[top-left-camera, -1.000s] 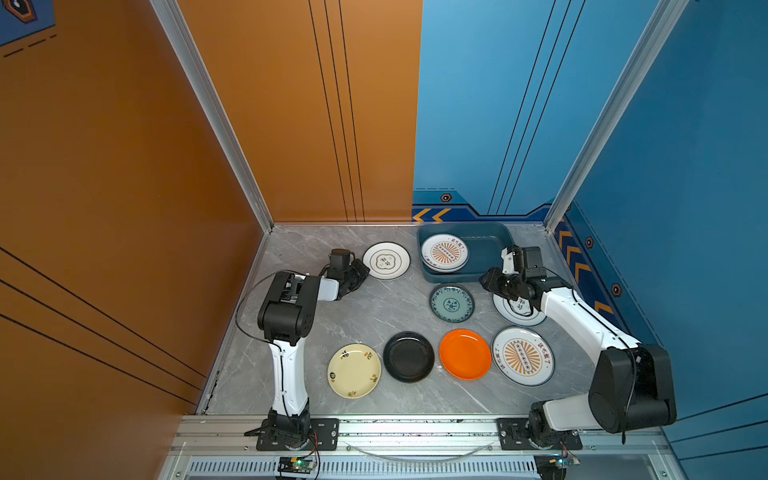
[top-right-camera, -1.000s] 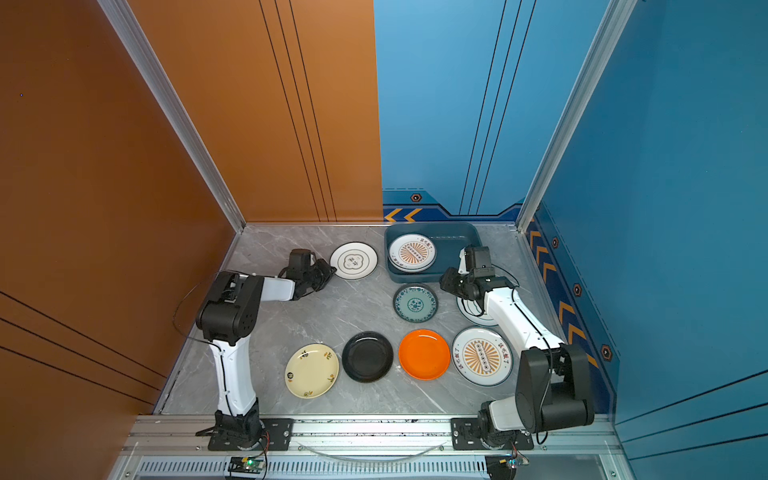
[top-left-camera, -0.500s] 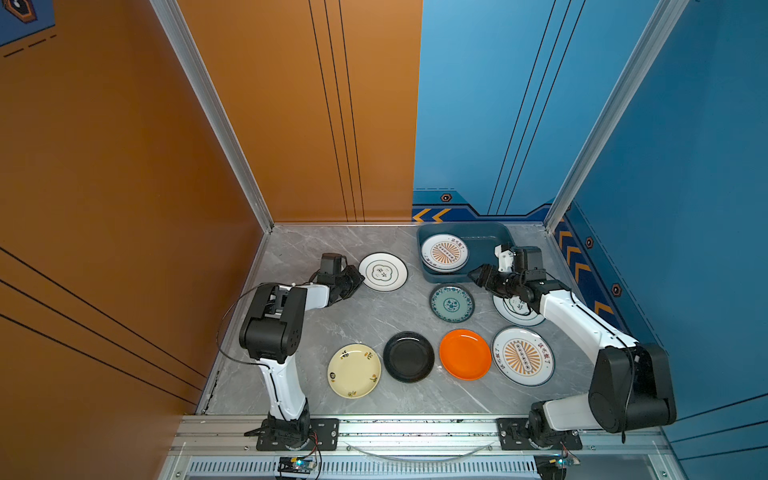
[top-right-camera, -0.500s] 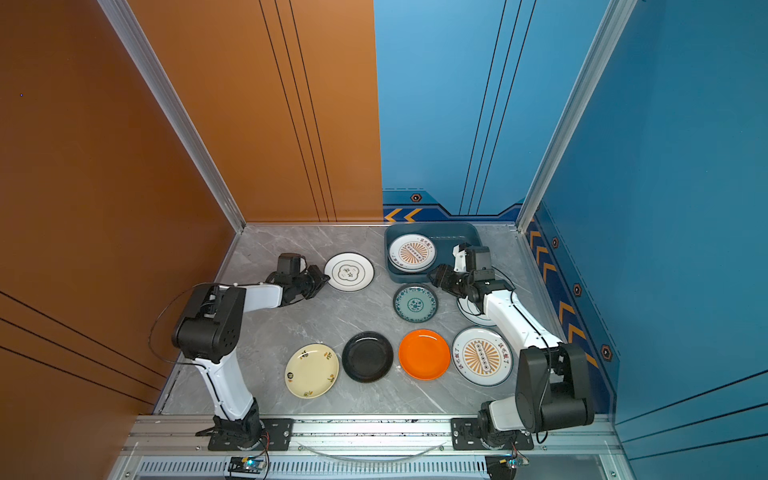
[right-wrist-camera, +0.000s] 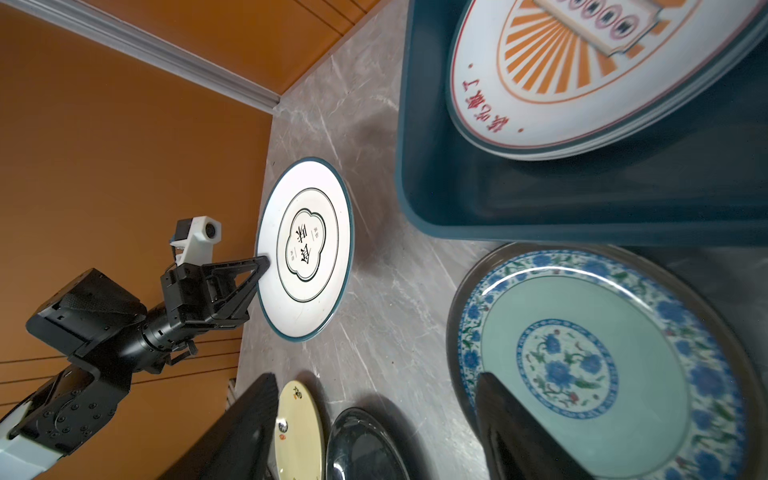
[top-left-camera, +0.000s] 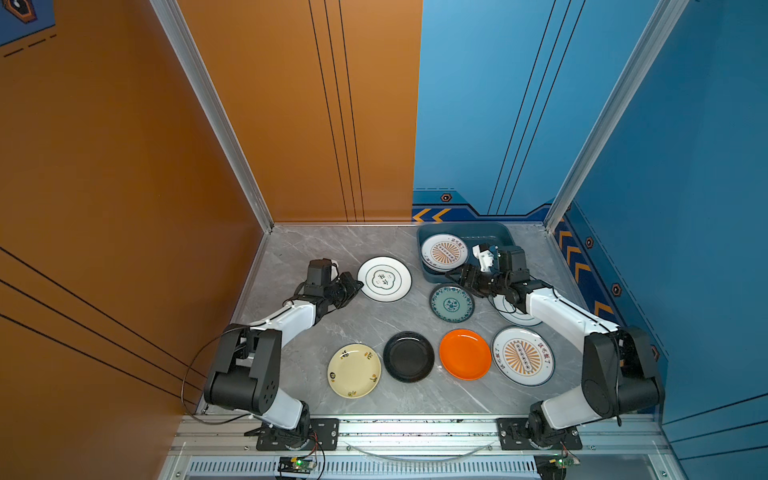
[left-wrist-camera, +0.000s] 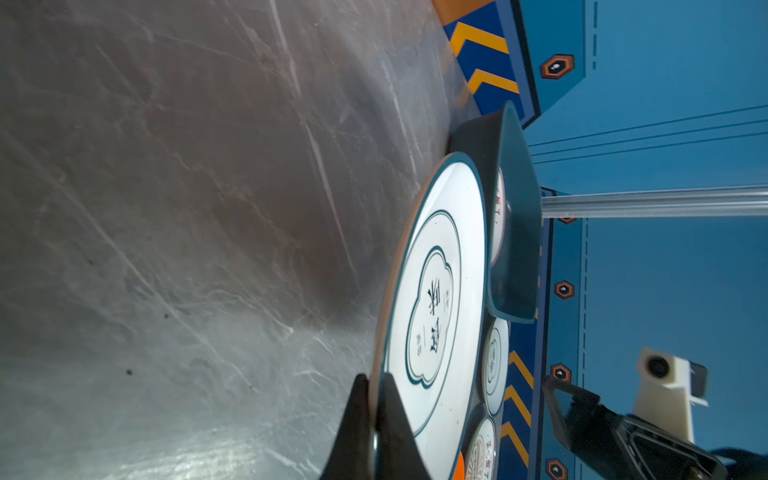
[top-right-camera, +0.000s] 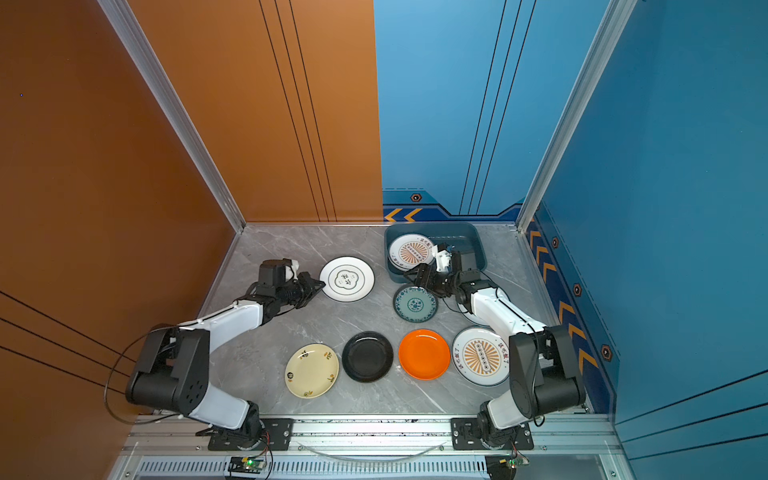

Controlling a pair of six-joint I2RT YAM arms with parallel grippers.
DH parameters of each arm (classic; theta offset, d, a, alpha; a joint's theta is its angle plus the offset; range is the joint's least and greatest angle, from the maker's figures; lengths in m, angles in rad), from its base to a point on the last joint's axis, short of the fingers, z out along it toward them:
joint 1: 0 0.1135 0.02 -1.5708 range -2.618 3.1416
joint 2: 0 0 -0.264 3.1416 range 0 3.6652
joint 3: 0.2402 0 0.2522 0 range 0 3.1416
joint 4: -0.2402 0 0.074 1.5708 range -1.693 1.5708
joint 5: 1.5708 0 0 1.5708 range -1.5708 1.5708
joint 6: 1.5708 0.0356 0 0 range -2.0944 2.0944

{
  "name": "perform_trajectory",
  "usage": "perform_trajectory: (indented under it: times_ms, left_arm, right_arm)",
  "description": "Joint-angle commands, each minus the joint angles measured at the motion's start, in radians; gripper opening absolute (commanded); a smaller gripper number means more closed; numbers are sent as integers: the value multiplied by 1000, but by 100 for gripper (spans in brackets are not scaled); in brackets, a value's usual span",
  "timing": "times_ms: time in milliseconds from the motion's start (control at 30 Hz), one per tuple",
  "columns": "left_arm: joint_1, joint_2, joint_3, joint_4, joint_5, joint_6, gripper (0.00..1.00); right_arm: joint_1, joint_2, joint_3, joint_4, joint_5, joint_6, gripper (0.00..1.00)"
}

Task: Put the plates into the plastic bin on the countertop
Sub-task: 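Tilt the cloud-motif plate up with the left gripper while the right gripper grasps its rim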

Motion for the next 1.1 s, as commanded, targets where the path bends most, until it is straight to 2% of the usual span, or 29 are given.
perform_trajectory:
  times_ms: [0, 200, 833, 1067]
  left_arm:
    - [-32, -87, -27, 2, 71, -9, 0]
    - [-73, -157, -30, -49, 65, 8, 0]
    - [-161, -136, 29, -57, 70, 7, 0]
    - [-186, -109, 46, -62, 66, 19, 0]
  right_arm:
    - [19, 15, -6, 82, -57, 38, 77]
    - [57, 25, -27, 131, -76, 41, 75]
    - [102, 97, -61, 300, -217, 125, 69]
    - [116, 137, -71, 358, -258, 165, 55]
